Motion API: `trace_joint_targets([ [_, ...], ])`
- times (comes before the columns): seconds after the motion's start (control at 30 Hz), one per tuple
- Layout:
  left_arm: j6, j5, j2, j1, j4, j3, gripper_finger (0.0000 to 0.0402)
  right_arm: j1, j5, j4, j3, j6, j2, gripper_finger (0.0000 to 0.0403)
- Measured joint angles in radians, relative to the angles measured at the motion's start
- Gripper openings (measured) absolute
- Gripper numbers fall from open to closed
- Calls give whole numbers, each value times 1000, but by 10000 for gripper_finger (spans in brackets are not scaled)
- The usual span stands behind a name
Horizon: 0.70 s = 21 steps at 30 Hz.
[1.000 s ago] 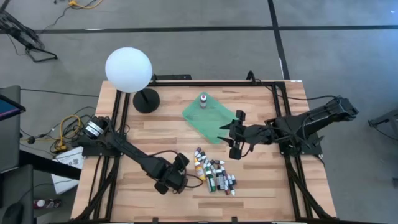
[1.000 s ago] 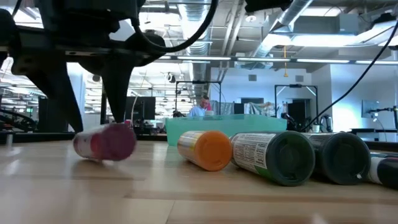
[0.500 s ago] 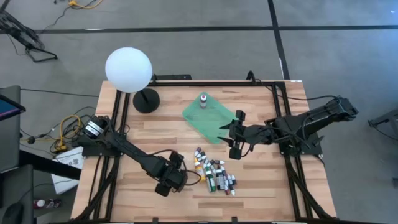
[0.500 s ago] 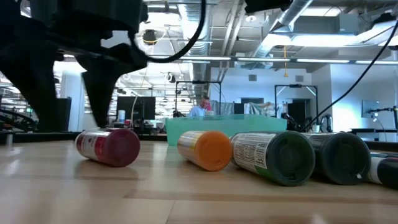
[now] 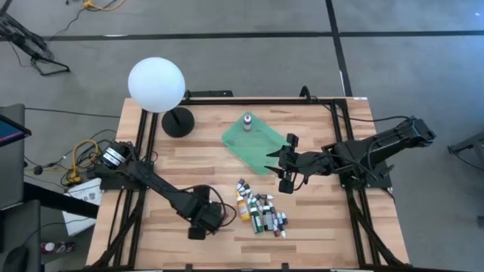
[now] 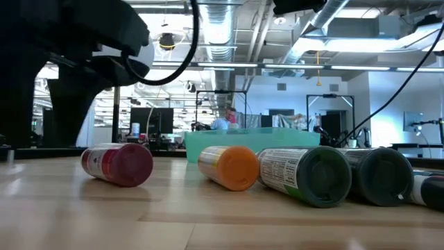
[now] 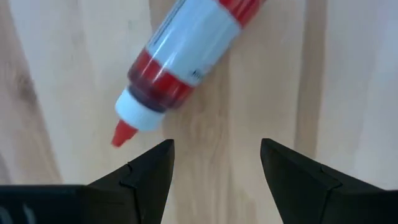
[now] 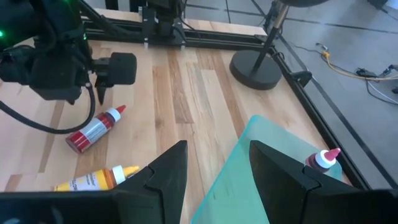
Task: Pick & Place food coloring
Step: Put the large red food coloring bottle into the green bin
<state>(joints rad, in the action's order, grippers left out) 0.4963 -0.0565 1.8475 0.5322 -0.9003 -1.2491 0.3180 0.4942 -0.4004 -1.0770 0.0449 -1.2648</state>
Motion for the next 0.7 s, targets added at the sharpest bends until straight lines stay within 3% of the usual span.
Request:
trace_joint_targets([
  [0.2, 48, 46, 3, -43, 176, 76, 233, 9, 2, -4, 0, 6, 0, 164],
  [0.37, 88, 71, 2, -74, 215, 131, 233, 10, 1, -27, 1, 15, 0, 164],
  [0.7, -118, -70, 1, -113, 206, 138, 233, 10, 1, -35, 1, 16, 0, 164],
])
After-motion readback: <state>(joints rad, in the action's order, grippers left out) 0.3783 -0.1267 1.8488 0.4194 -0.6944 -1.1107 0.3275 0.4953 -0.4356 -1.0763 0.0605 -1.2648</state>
